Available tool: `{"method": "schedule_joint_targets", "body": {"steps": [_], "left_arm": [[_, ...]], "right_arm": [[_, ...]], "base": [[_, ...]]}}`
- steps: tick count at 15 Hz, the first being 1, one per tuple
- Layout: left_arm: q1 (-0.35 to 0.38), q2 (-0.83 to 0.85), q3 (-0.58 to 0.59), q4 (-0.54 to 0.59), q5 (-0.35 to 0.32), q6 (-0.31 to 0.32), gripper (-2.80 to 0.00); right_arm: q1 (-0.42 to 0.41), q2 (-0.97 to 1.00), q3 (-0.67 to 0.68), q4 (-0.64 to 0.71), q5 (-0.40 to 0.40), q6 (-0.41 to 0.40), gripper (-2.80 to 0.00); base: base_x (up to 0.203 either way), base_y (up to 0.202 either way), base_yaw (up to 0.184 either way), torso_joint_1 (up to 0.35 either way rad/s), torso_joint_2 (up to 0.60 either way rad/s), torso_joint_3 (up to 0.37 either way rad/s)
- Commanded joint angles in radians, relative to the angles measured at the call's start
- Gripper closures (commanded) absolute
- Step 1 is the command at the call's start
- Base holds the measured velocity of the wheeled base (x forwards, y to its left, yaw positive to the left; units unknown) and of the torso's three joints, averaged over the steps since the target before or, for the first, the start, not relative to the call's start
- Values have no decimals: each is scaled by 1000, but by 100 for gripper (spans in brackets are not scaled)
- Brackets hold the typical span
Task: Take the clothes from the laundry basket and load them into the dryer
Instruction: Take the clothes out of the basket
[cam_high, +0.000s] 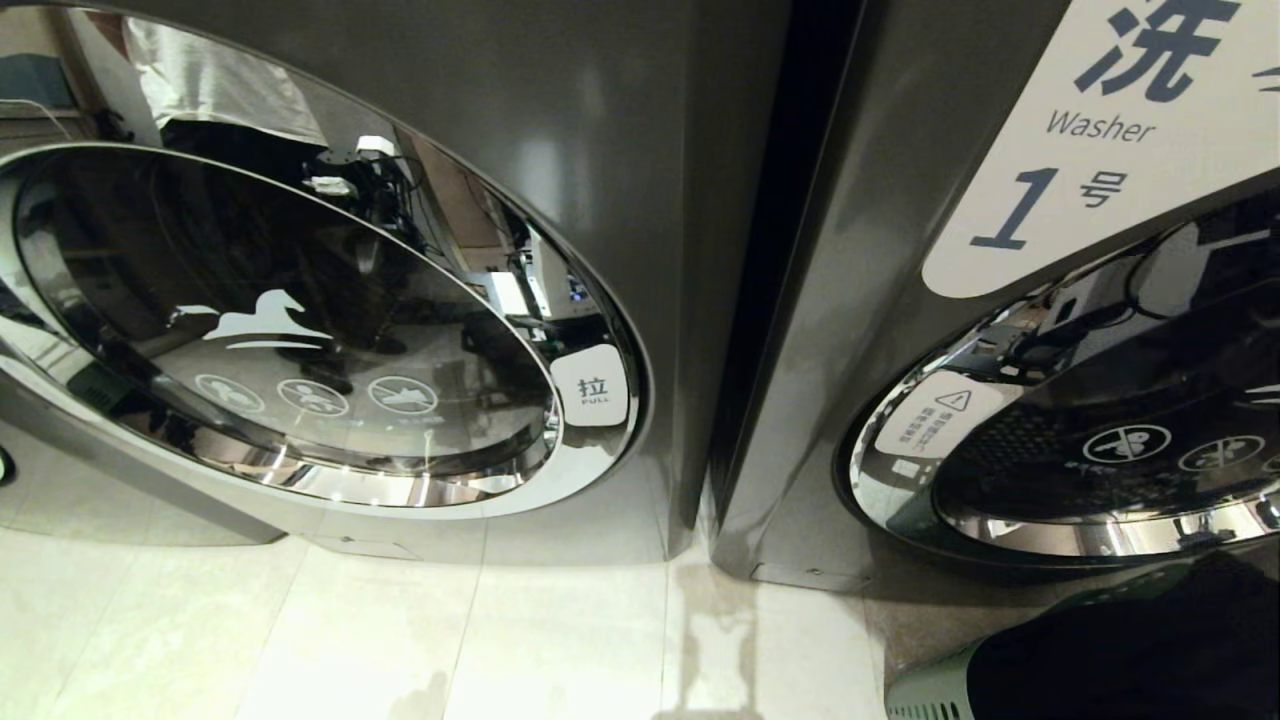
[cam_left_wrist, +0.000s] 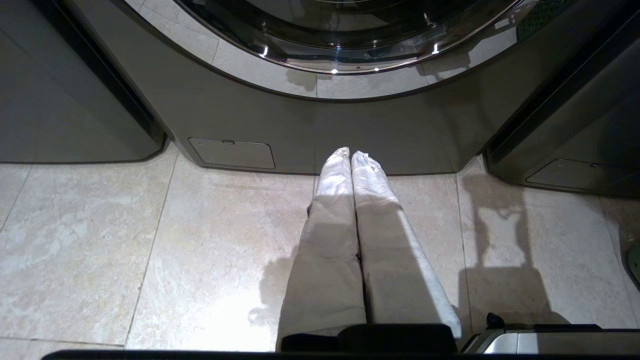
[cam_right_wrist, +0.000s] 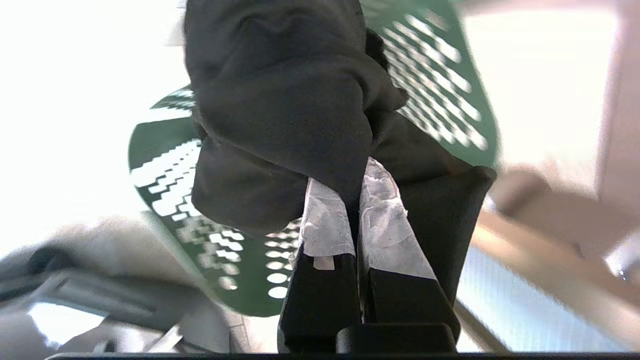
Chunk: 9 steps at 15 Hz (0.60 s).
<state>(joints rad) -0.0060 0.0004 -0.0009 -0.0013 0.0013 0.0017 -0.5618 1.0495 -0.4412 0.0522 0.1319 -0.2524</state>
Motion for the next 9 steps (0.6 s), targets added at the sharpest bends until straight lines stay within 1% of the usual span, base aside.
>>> {"method": "schedule_joint_targets", "body": {"steps": [1,2,3,5,6,7,9], "left_arm": [[0,0,1,0,0,0,0],[0,0,-1,0,0,0,0],[0,0,-1,0,0,0,0],[0,0,0,0,0,0,0],[0,0,0,0,0,0,0],[0,0,1,0,0,0,0],[0,0,0,0,0,0,0]], "right_arm": [[143,-66,15,1,-12,13,0],[227,-88,21,2,-48,39,0],[320,-103,23,2,-112,80,0],[492,-123,26,2,-286,186,0],[557,-139,35,2,-361,241,0],[592,-169,59,2,-395,269,0],[626,-247,108,3,-392,260,0]], "base": [[0,0,0,0,0,0],[0,0,0,0,0,0],[0,0,0,0,0,0],[0,0,0,0,0,0],[0,0,0,0,0,0],[0,0,0,0,0,0],[0,0,0,0,0,0]]}}
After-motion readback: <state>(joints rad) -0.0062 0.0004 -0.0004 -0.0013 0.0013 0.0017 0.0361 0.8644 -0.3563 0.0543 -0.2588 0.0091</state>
